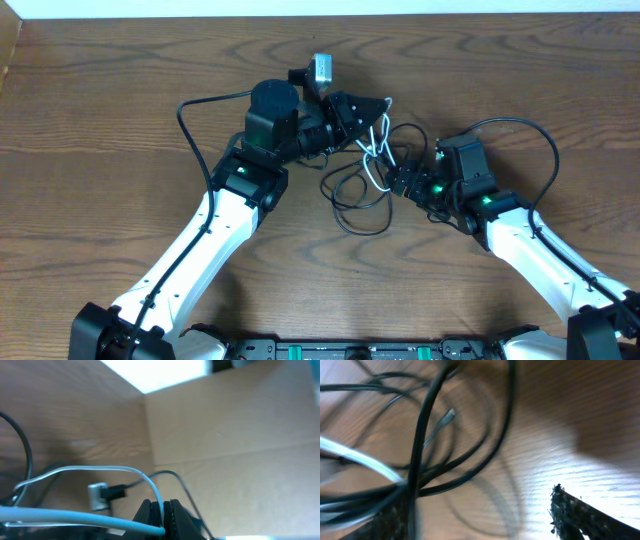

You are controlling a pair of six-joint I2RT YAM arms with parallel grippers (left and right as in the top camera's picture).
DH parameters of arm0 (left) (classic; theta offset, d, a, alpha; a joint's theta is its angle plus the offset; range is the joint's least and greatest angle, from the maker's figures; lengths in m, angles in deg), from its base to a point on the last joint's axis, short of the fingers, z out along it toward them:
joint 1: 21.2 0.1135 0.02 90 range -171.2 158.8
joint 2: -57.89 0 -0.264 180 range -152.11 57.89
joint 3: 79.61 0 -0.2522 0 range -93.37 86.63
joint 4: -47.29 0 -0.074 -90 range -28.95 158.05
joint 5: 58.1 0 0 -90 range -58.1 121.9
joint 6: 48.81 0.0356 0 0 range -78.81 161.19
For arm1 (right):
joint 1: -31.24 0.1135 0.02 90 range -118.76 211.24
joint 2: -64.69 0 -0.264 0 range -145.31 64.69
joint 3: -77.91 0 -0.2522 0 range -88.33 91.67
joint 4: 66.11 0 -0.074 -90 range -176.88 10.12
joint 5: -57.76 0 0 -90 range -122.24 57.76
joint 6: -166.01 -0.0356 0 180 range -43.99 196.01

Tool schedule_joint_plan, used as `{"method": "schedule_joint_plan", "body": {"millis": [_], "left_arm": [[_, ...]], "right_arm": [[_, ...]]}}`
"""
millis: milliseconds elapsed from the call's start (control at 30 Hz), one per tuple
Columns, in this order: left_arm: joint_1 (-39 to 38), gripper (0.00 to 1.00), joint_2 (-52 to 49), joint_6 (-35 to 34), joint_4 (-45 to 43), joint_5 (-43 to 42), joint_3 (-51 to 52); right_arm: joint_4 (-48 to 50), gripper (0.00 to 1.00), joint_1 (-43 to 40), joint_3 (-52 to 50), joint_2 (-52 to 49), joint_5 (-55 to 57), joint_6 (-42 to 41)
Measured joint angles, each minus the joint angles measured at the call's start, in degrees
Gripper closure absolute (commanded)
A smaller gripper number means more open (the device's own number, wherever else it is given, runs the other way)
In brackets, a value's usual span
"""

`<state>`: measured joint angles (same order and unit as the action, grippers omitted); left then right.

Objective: Untangle cables
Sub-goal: 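Lift the white cable up and left with the left gripper, then pull the black cables rightward with the right gripper, separating from white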

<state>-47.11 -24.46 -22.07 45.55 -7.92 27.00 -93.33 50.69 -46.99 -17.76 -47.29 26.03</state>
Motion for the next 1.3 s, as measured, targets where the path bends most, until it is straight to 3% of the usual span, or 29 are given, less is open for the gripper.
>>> {"method": "schedule_joint_plan", "body": {"millis": [67,167,233,467,633,733,867,1000,1133,1300], "left_arm": [[0.0,0.93,0.0,-1.5,-3.1,-2.5,0.0],[-0.1,0.93,0.1,-3.6,-3.7,-4.8,0.0],[-0.1,0.93,0.1,-4.9,-4.1,-5.3,0.0],[0.9,0.92,2.8,-5.7,-7.1,-6.6,0.0],[6.9,0.93,5.1,-4.2,-6.5,-7.3,0.0],[10.9,0.93,5.1,-3.1,-4.7,-8.8,0.0],[13.0,0.93,5.1,1.6,4.9,-9.8,0.0],[10.7,0.93,5.1,7.7,7.8,-10.2,0.1],[8.3,0.92,5.1,9.8,4.8,-10.6,0.1],[5.4,0.92,5.1,10.8,2.6,-10.9,0.1]], "right_arm": [[0.4,0.13,0.3,0.0,-1.2,3.9,-1.8],[3.0,0.32,0.3,0.0,-2.5,7.0,-3.6],[4.1,0.38,0.3,0.0,-2.4,8.6,-4.0],[-7.5,0.32,-1.4,0.0,-2.5,22.7,-2.5],[-10.1,0.25,-12.2,0.0,-2.4,29.9,2.3],[-10.1,0.15,-19.0,0.0,-2.3,30.5,4.4],[-6.8,0.06,-23.9,0.0,0.7,23.2,11.7],[-1.5,0.01,-24.2,0.0,6.3,-3.0,21.9],[-0.2,0.01,-22.3,0.0,6.9,-19.2,20.7],[4.2,0.01,-15.7,-0.1,6.9,-27.9,16.9]]}}
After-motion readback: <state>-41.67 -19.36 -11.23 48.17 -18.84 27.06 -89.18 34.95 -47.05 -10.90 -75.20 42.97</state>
